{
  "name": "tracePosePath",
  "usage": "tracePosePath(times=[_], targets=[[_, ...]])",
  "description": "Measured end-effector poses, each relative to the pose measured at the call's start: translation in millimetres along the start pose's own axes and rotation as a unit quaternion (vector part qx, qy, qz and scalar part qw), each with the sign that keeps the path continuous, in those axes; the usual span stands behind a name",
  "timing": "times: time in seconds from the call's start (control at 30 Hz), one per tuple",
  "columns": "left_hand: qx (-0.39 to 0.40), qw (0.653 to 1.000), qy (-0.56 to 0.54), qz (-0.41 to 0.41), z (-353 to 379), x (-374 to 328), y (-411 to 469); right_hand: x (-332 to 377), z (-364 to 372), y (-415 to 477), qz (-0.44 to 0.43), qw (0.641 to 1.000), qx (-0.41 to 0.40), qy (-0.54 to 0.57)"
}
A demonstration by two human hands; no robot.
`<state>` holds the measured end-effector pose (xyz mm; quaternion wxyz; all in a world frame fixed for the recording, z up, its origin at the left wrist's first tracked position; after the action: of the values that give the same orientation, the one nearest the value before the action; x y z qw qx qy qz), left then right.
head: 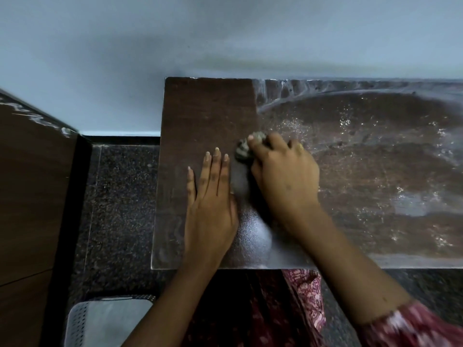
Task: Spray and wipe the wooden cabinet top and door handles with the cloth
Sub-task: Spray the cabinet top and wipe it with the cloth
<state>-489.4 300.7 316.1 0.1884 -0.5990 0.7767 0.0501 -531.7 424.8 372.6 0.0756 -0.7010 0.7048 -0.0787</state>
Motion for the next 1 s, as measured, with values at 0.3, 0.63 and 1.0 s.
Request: tracePosePath(times=[0.3,0.63,1.0], targets=[[0.000,1.000,0.000,-0.004,-1,-1,0,-14,-19,116,0.023,1.000,-0.012,0.006],[-0.009,1.000,-0.016,0.001,-1,0,0,-10,-2,25,0.018,1.000,0.002,0.017],[-0.015,1.000,-0.018,0.005,-1,-1,-1,10,27,-127,0.020,0.996,0.055,0.065]])
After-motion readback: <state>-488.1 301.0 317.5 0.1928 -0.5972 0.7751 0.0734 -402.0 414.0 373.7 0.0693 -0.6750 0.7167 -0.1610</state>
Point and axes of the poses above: each hand's wrist, its own y-axis towards the middle knuckle, its own z-axis out of the palm, x = y × z, the point moved 1 cm from there along y, towards the middle knuckle, and after that the axes turned 12 degrees about x, right-handed, at the moved point
